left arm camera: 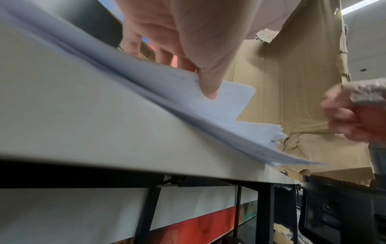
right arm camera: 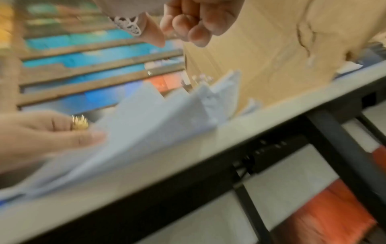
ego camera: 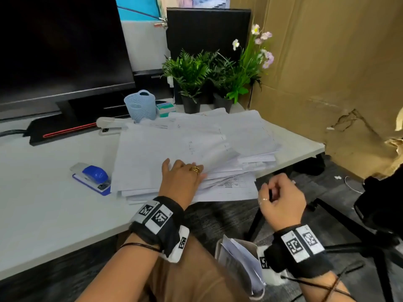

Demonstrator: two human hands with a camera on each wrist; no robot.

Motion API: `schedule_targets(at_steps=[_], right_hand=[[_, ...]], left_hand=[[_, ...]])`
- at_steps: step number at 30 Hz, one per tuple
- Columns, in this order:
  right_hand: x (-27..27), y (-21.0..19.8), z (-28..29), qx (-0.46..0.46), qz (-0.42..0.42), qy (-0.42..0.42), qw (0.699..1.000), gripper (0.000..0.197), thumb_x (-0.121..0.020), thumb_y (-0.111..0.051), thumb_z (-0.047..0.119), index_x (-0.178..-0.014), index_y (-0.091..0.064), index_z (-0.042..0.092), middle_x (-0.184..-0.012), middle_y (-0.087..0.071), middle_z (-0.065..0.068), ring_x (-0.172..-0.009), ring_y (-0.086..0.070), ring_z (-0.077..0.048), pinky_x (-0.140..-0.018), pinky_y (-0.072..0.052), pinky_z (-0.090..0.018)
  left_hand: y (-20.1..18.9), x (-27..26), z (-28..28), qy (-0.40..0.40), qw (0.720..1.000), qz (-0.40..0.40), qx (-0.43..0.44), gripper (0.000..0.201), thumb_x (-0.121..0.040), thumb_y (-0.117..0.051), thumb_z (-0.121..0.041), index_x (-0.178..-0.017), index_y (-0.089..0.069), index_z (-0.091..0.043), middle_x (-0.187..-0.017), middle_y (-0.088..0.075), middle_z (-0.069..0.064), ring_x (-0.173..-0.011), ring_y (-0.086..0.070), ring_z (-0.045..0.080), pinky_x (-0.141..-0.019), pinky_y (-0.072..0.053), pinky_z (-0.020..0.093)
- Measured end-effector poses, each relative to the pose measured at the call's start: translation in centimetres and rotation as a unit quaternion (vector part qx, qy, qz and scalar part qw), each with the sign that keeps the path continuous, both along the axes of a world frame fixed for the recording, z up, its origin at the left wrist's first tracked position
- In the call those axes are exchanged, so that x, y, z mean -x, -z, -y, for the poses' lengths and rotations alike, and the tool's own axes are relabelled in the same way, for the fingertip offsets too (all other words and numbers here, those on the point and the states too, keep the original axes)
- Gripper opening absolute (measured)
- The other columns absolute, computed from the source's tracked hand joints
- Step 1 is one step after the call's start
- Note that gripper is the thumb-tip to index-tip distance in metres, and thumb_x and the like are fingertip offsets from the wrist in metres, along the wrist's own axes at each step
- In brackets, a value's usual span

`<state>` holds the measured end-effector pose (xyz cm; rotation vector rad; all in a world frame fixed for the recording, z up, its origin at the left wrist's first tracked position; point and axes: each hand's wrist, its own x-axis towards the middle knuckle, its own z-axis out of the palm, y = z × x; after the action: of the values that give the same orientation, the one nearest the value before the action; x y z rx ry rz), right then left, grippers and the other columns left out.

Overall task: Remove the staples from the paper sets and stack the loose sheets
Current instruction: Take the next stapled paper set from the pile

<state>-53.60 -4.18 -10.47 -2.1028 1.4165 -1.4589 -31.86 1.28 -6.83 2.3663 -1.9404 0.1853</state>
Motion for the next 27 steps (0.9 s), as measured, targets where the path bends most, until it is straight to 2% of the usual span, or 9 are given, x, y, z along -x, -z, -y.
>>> schedule_targets(at_steps=[4, 7, 9, 11, 15, 17, 21, 24, 27], right_hand=[[-2.5, -4.2, 0.7, -0.036, -0.005, -0.044, 0.998, 0.030, -0.088, -0.045, 0.042, -0.074, -0.051, 0.017, -0.060, -0.051, 0.007, -0.057, -0.049, -0.011, -0.057, -0.035, -0.013], [-5.1, -6.1, 1.6, -0.250, 0.051, -0.118, 0.960, 0.060, -0.092, -0.044, 0.055, -0.081, -0.062, -0.001, -0.067, -0.065, -0.012, -0.060, -0.062, -0.027, -0.062, -0.049, -0.031], [-6.5, -6.6, 2.3, -0.376, 0.119, -0.152, 0.906, 0.055, -0.088, -0.056, 0.050, -0.103, -0.059, -0.003, -0.092, -0.065, -0.018, -0.067, -0.067, -0.032, -0.058, -0.054, -0.032], [-7.6, -6.4, 2.8, -0.424, 0.122, -0.158, 0.884, 0.054, -0.085, -0.069, 0.026, -0.126, -0.045, 0.000, -0.120, -0.053, -0.014, -0.090, -0.066, -0.033, -0.072, -0.058, -0.039], [-7.6, -5.7, 2.9, -0.329, 0.049, -0.166, 0.928, 0.038, -0.084, -0.060, -0.003, -0.121, -0.053, 0.003, -0.116, -0.061, -0.013, -0.109, -0.057, -0.027, -0.099, -0.045, -0.044], [-6.9, -6.1, 2.3, -0.288, 0.089, -0.195, 0.933, 0.034, -0.085, -0.059, -0.005, -0.114, -0.059, 0.014, -0.113, -0.066, -0.007, -0.103, -0.060, -0.017, -0.097, -0.047, -0.036], [-6.1, -6.8, 1.4, -0.220, 0.145, -0.245, 0.933, 0.041, -0.086, -0.056, -0.009, -0.097, -0.060, 0.030, -0.101, -0.069, 0.005, -0.100, -0.063, -0.015, -0.091, -0.048, -0.031], [-5.6, -7.4, 1.0, -0.202, 0.175, -0.281, 0.922, 0.042, -0.085, -0.054, -0.013, -0.097, -0.061, 0.027, -0.091, -0.072, 0.013, -0.091, -0.066, -0.008, -0.084, -0.052, -0.021], [-5.8, -8.0, 0.3, -0.203, 0.202, -0.324, 0.902, 0.038, -0.085, -0.054, -0.014, -0.099, -0.062, 0.020, -0.092, -0.072, 0.012, -0.089, -0.067, -0.005, -0.081, -0.053, -0.017]], left_hand=[[-0.6, -0.6, -1.6, 0.017, 1.000, -0.015, 0.018, 0.040, -0.104, -0.026, -0.027, -0.142, -0.036, -0.026, -0.136, -0.052, -0.002, -0.124, -0.044, 0.015, -0.113, -0.011, 0.031], [-0.3, -0.6, -2.8, 0.033, 0.996, -0.070, 0.041, 0.041, -0.103, -0.025, -0.035, -0.142, -0.036, -0.030, -0.145, -0.041, -0.007, -0.131, -0.038, 0.009, -0.100, -0.028, 0.019], [-0.2, -0.4, -3.5, 0.046, 0.995, -0.081, 0.036, 0.042, -0.102, -0.026, -0.040, -0.142, -0.035, -0.033, -0.148, -0.035, -0.009, -0.134, -0.032, 0.008, -0.101, -0.030, 0.020], [0.0, -0.5, -4.1, 0.054, 0.993, -0.102, 0.012, 0.044, -0.100, -0.028, -0.043, -0.143, -0.034, -0.033, -0.150, -0.032, -0.009, -0.136, -0.027, 0.009, -0.104, -0.026, 0.021], [0.0, -1.3, -4.9, 0.050, 0.970, -0.236, 0.018, 0.051, -0.094, -0.037, -0.051, -0.140, -0.040, -0.030, -0.149, -0.031, -0.008, -0.135, -0.026, 0.007, -0.111, -0.022, 0.023], [-0.5, -2.3, -5.1, 0.038, 0.960, -0.269, 0.069, 0.049, -0.094, -0.040, -0.047, -0.139, -0.043, -0.027, -0.149, -0.031, -0.005, -0.135, -0.026, 0.007, -0.111, -0.019, 0.020], [-3.5, -5.2, -5.3, 0.003, 0.969, -0.176, 0.175, 0.049, -0.096, -0.044, -0.037, -0.143, -0.034, -0.026, -0.154, -0.018, -0.002, -0.141, -0.013, 0.015, -0.114, -0.011, 0.025], [-6.8, -6.7, -5.5, -0.048, 0.964, -0.117, 0.234, 0.062, -0.093, -0.047, -0.045, -0.147, -0.022, -0.027, -0.157, -0.009, -0.001, -0.144, -0.002, 0.019, -0.114, -0.003, 0.034], [-9.8, -7.4, -6.0, -0.069, 0.946, -0.113, 0.296, 0.066, -0.090, -0.047, -0.050, -0.146, -0.024, -0.025, -0.151, -0.025, 0.002, -0.142, -0.012, 0.022, -0.113, 0.004, 0.041]])
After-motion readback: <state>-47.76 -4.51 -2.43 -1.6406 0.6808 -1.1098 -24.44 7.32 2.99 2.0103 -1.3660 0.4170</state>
